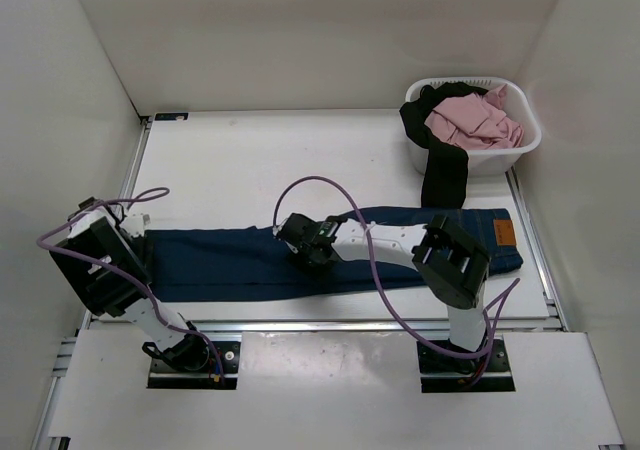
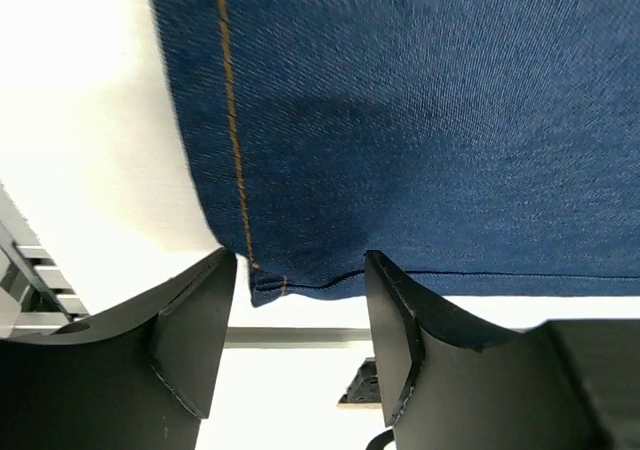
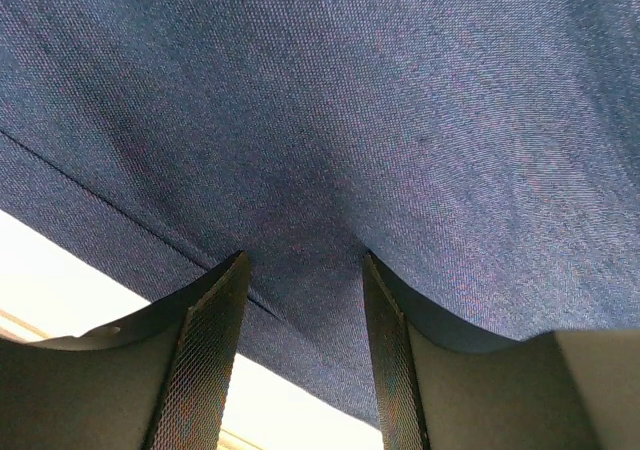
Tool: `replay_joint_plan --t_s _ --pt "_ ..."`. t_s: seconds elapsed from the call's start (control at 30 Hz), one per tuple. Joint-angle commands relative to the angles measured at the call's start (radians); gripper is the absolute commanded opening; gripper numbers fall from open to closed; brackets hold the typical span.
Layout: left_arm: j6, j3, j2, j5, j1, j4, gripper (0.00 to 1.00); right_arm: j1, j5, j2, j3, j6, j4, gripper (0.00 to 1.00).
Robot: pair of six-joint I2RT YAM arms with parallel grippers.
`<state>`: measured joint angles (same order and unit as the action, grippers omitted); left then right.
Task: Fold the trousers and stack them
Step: Fold the trousers
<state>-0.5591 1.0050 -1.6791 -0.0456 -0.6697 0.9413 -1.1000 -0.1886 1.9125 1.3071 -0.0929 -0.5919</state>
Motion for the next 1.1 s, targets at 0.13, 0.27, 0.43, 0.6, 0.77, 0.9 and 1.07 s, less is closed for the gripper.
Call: replay_joint_plan --t_s 0.13,0.27,0.43,0.6,0.77,0.9,1.07 --pt "0.010 0.032 0.004 -0.008 0.001 -0.022 0.42 -0.032 0.009 -0.041 0.060 0.041 -0.005 0.54" --pt "0.010 0.032 0.004 -0.008 0.001 -0.033 0.32 -0.066 0.021 -0.070 0.060 0.051 -0.028 0.53" --pt "0.010 0.032 0.013 0.004 0.001 -0.033 0.24 -0.075 0.021 -0.050 0.060 0.051 -0.046 0.53" --pt "0.010 0.032 0.068 0.024 0.001 -0.033 0.42 -0.075 0.021 -0.032 0.060 0.051 -0.037 0.58" --pt "-0.010 0.032 0.055 0.024 0.001 -0.033 0.38 -0.075 0.021 0.005 0.081 0.051 -0.037 0.63" --pt "-0.019 0.032 0.035 0.013 0.001 -0.033 0.14 -0.075 -0.021 0.014 0.081 0.062 -0.037 0.58" --pt "-0.019 0.032 0.025 0.003 0.001 -0.033 0.14 -0.075 -0.020 0.046 0.101 0.084 -0.051 0.48"
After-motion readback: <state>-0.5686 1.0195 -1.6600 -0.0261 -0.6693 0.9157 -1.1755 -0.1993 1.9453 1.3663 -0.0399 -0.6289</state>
